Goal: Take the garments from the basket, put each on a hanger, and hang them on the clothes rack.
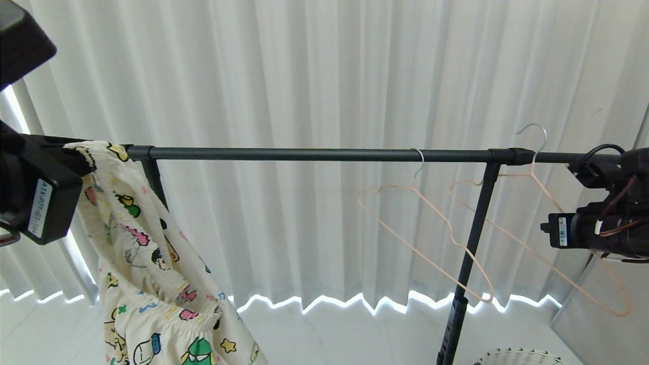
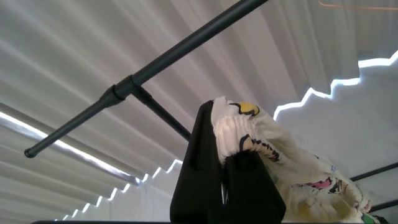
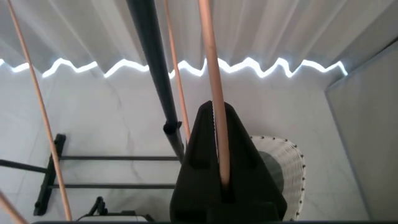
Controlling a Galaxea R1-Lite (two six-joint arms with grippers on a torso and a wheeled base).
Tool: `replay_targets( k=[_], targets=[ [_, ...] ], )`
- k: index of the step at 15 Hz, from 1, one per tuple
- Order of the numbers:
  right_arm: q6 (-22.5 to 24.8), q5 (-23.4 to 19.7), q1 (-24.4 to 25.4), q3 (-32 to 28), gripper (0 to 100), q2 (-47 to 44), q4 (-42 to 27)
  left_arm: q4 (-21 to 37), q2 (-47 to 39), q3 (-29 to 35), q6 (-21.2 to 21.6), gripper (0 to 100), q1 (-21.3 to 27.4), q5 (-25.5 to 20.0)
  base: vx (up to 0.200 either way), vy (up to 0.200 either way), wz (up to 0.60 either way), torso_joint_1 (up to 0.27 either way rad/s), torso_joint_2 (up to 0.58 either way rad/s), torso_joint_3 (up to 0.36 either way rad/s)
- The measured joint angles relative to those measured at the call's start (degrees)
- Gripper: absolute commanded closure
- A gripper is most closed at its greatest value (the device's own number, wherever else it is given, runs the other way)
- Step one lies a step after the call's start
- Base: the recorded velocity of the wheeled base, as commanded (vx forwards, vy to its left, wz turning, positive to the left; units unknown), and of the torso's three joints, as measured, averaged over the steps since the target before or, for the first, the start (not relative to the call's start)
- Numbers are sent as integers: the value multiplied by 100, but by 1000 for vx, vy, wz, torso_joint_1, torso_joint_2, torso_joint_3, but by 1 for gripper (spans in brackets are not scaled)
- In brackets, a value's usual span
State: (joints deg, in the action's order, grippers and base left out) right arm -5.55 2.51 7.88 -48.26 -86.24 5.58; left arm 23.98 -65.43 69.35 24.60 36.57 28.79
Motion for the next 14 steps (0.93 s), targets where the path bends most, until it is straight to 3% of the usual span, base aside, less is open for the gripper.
replay_targets(
  k=[4,7,10,14],
  targets=[
    [30,13,11,527,100,774,-11,0,267,-265,5,100,-5,2,0,0,0,0,0,0],
    [154,17,9,1073,100,1552,-55,-56,313,-288,6,100,-91,0,-200,0,0,9,-2,-1],
    [691,17,0,1513,100,2274,-77,-301,322,-293,17,100,-118,-4,-200,0,0,-6,1,10],
    [992,9,0,1729,100,2692,-63,-390,324,-317,17,100,-138,-6,-200,0,0,-2,5,2]
  ],
)
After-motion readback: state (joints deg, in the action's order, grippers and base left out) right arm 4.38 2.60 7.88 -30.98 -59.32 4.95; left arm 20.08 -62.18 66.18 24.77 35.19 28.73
